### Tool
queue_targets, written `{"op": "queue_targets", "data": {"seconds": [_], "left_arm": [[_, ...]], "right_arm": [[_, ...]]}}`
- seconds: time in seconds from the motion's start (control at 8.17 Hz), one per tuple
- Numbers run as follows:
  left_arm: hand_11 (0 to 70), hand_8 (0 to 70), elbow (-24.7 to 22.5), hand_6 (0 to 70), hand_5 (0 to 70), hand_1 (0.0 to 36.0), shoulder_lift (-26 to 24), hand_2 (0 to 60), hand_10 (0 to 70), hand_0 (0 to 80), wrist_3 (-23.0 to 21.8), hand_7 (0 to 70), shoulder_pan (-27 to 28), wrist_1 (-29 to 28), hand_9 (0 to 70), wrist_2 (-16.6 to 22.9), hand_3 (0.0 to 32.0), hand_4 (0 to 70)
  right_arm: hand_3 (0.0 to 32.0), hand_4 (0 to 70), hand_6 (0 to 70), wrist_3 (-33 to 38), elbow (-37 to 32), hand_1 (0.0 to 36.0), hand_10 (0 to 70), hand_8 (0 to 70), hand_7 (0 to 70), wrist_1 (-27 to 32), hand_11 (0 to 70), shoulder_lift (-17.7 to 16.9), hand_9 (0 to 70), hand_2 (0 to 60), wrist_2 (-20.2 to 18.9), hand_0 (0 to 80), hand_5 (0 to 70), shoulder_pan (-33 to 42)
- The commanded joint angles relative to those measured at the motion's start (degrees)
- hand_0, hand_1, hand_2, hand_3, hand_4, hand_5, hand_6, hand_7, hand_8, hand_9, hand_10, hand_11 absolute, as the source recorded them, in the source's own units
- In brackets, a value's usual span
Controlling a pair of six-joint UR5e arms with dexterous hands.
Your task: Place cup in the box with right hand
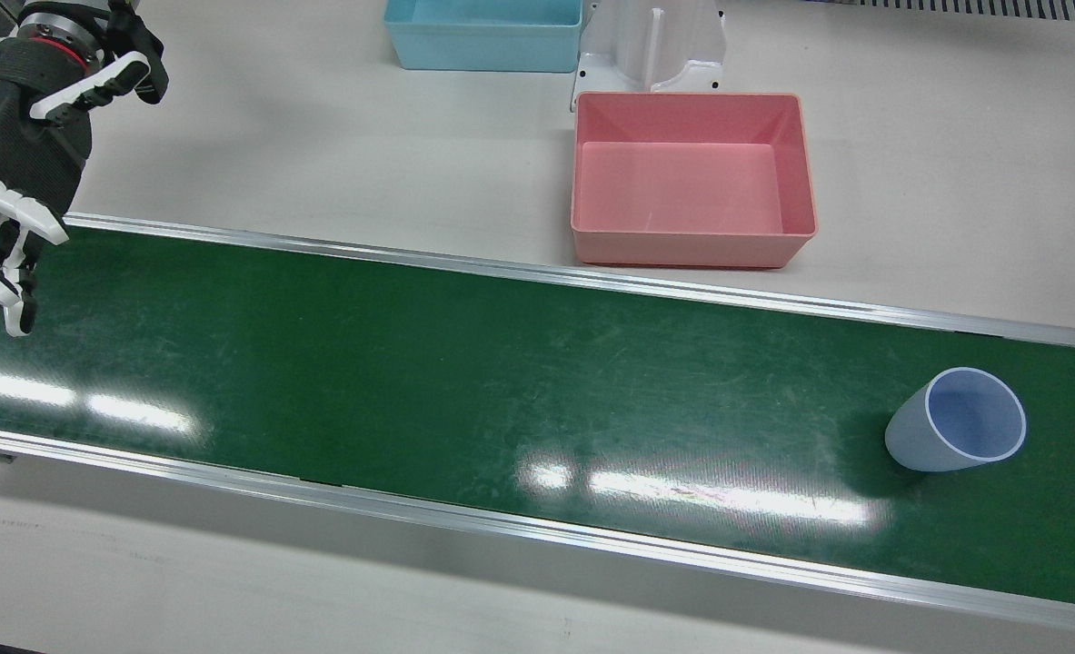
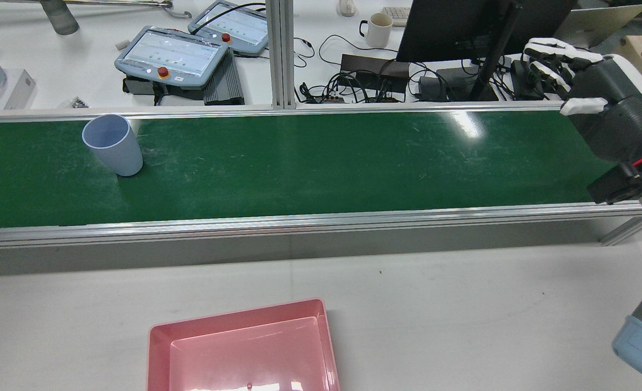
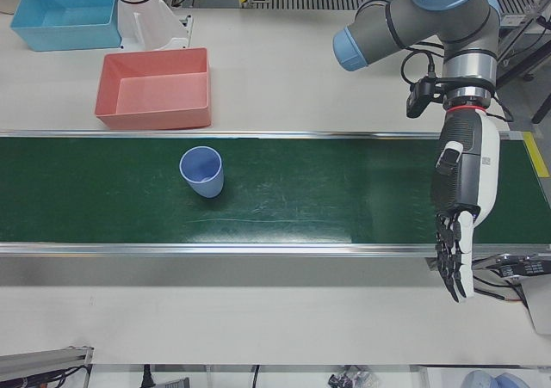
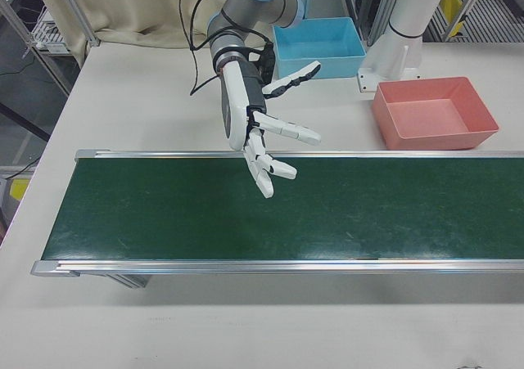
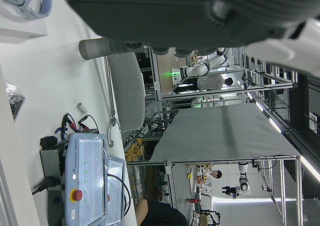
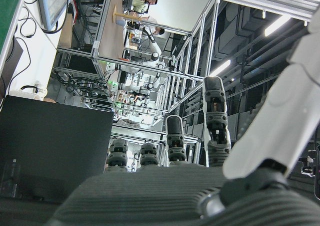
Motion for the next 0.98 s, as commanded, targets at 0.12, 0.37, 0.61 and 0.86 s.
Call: {"op": "queue_targets", "data": {"seconds": [0.12, 0.37, 0.61, 0.86], "left_arm": [[0.0, 0.0, 0.1, 0.0, 0.0, 0.0, 0.0, 0.0, 0.0, 0.0, 0.1, 0.0, 0.0, 0.0, 0.0, 0.0, 0.0, 0.0], [0.0, 0.0, 0.1, 0.0, 0.0, 0.0, 0.0, 0.0, 0.0, 0.0, 0.1, 0.0, 0.0, 0.0, 0.0, 0.0, 0.0, 0.0], [0.0, 0.0, 0.1, 0.0, 0.0, 0.0, -0.1, 0.0, 0.0, 0.0, 0.1, 0.0, 0.0, 0.0, 0.0, 0.0, 0.0, 0.0], [0.0, 0.0, 0.1, 0.0, 0.0, 0.0, 0.0, 0.0, 0.0, 0.0, 0.0, 0.0, 0.0, 0.0, 0.0, 0.0, 0.0, 0.0]], "right_arm": [[8.2, 30.3, 5.5, 0.2, 0.4, 1.9, 6.7, 3.3, 31.5, 0.1, 10.5, 0.0, 9.7, 0.0, -0.1, 48.6, 3.1, 0.0], [7.4, 30.6, 5.7, 0.4, 0.8, 1.9, 7.0, 3.2, 32.1, 0.1, 10.9, -0.4, 9.7, 0.0, -0.1, 48.5, 3.0, 0.3], [8.4, 28.9, 5.4, 0.4, 0.8, 1.9, 6.8, 3.1, 30.3, 0.1, 10.7, -0.5, 9.3, 0.0, 0.0, 48.5, 3.1, 0.5], [8.0, 28.6, 5.3, 0.4, 0.8, 2.0, 6.8, 3.1, 29.9, 0.1, 10.7, -0.6, 9.2, 0.0, 0.0, 48.5, 3.2, 0.5]]}}
